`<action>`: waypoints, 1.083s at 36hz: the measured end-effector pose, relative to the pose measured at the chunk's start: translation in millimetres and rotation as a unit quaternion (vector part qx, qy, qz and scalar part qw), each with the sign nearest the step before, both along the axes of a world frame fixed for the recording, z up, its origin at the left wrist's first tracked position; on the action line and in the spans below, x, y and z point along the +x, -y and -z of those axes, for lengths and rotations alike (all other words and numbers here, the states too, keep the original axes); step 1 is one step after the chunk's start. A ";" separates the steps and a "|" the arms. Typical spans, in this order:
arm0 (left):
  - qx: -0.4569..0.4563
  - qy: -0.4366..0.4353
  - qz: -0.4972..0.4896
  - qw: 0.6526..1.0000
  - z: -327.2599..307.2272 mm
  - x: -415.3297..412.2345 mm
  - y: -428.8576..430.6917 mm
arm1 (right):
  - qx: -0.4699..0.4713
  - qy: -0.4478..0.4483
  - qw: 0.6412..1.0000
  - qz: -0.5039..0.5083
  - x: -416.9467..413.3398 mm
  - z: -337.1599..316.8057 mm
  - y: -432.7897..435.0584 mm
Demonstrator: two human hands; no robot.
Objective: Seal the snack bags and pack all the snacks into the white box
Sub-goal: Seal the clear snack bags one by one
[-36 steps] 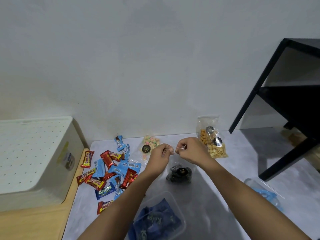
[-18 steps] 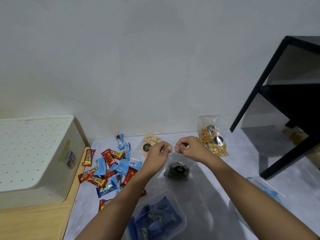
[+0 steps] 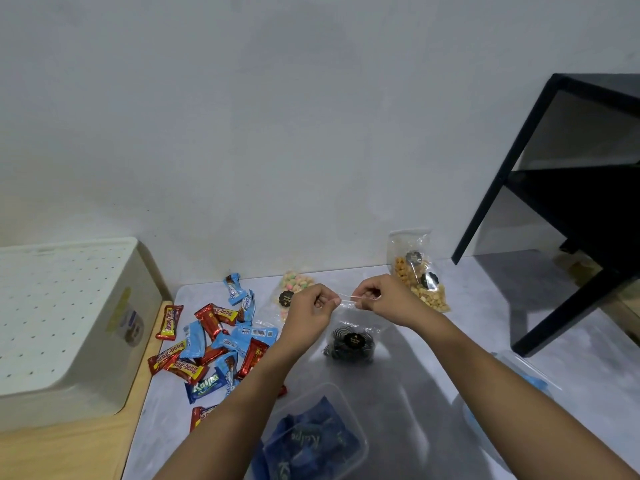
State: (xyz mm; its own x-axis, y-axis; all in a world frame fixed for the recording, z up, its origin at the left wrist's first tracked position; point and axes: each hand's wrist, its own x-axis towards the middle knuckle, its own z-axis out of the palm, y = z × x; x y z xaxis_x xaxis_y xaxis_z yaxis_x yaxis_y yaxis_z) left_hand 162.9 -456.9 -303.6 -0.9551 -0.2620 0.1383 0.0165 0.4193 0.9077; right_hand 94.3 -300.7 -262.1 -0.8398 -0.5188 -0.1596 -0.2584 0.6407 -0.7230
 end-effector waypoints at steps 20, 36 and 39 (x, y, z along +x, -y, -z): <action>0.160 0.059 -0.063 0.983 3.6 2.8 -27.6 | -0.048 -0.049 0.998 0.010 -1.7 5.0 -12.7; 0.333 0.108 0.002 0.937 5.2 -12.9 -26.4 | -0.047 -0.012 0.999 -0.014 -3.6 7.2 -16.8; 0.344 0.103 0.007 0.933 4.6 -13.7 -25.8 | -0.057 -0.017 0.998 0.000 -3.3 5.7 -16.0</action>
State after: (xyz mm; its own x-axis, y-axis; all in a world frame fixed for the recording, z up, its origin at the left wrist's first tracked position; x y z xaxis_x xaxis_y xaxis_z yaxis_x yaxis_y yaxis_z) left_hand 149.2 -431.1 -308.2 -0.9471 -0.2081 -0.2442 -0.1863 -0.2631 0.9466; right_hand 91.0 -284.7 -267.8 -0.8434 -0.5325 -0.0715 -0.2836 0.5542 -0.7825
